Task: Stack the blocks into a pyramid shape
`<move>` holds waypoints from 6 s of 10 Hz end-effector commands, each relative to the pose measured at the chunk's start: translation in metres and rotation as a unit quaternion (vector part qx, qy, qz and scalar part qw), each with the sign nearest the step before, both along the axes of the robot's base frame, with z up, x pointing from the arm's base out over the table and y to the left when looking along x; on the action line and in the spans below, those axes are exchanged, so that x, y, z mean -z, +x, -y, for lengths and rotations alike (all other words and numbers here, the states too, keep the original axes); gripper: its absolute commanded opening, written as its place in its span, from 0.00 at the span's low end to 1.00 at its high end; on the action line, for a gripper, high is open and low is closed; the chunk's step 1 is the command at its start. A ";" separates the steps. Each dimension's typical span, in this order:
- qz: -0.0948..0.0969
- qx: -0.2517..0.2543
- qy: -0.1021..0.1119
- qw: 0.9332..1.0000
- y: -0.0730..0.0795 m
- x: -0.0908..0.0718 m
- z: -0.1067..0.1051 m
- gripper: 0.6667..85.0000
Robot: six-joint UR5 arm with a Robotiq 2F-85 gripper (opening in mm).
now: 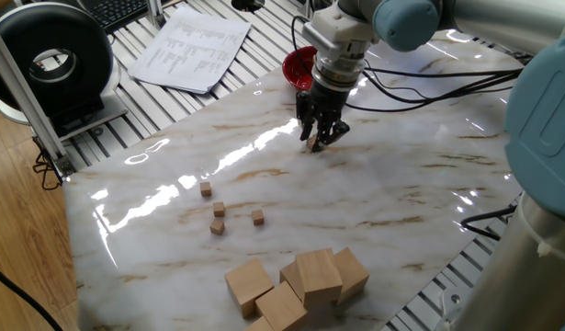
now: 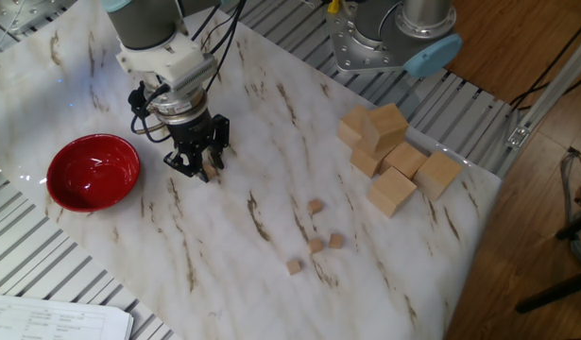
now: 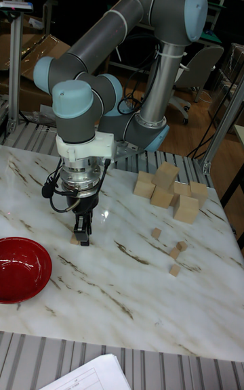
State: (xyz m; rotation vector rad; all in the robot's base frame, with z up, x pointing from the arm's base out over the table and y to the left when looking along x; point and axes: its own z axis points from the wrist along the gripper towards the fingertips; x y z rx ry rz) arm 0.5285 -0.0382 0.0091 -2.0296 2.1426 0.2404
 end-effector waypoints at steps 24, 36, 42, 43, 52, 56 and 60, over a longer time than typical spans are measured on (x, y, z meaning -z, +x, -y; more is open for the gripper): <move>-0.002 0.260 -0.087 0.962 0.045 -0.040 -0.119 0.39; 0.003 0.381 -0.093 0.920 0.042 -0.033 -0.124 0.00; 0.054 0.429 -0.075 0.899 0.071 -0.038 -0.117 0.00; 0.051 0.419 -0.057 0.905 0.073 -0.039 -0.127 0.00; -0.004 0.494 -0.038 0.868 0.046 -0.038 -0.174 0.00; 0.024 0.505 -0.041 0.862 0.054 -0.015 -0.203 0.00; 0.038 0.502 -0.043 0.863 0.042 -0.014 -0.216 0.00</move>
